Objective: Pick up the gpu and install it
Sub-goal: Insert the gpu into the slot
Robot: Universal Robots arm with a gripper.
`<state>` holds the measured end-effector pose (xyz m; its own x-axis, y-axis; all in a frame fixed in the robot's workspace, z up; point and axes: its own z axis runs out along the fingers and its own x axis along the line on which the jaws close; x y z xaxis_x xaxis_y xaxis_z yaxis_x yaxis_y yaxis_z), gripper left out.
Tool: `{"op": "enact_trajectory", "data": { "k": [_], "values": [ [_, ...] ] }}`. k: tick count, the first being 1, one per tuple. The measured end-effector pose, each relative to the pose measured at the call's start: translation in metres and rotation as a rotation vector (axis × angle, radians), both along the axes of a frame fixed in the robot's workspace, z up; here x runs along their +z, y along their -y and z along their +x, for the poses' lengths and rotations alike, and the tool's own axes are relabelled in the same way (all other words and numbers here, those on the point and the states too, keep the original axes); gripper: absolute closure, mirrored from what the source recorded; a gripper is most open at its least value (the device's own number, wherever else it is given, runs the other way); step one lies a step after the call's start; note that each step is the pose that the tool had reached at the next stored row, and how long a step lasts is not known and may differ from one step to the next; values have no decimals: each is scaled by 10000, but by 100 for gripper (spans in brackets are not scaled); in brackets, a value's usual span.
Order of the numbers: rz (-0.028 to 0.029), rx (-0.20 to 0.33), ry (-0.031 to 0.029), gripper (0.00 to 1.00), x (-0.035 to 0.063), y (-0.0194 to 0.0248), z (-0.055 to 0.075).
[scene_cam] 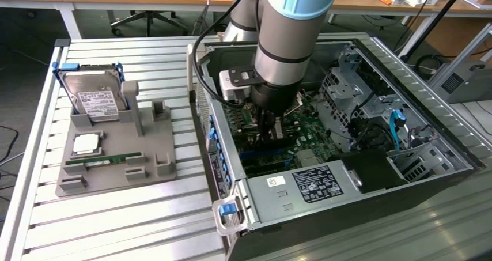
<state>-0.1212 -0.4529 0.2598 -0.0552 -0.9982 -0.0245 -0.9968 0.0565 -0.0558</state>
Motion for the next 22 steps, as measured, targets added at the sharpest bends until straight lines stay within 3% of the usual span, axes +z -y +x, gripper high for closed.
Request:
{"op": "enact_trajectory", "data": {
  "k": [22],
  "values": [
    [-1, 0, -1, 73, -2, 17, 0]
  ]
}}
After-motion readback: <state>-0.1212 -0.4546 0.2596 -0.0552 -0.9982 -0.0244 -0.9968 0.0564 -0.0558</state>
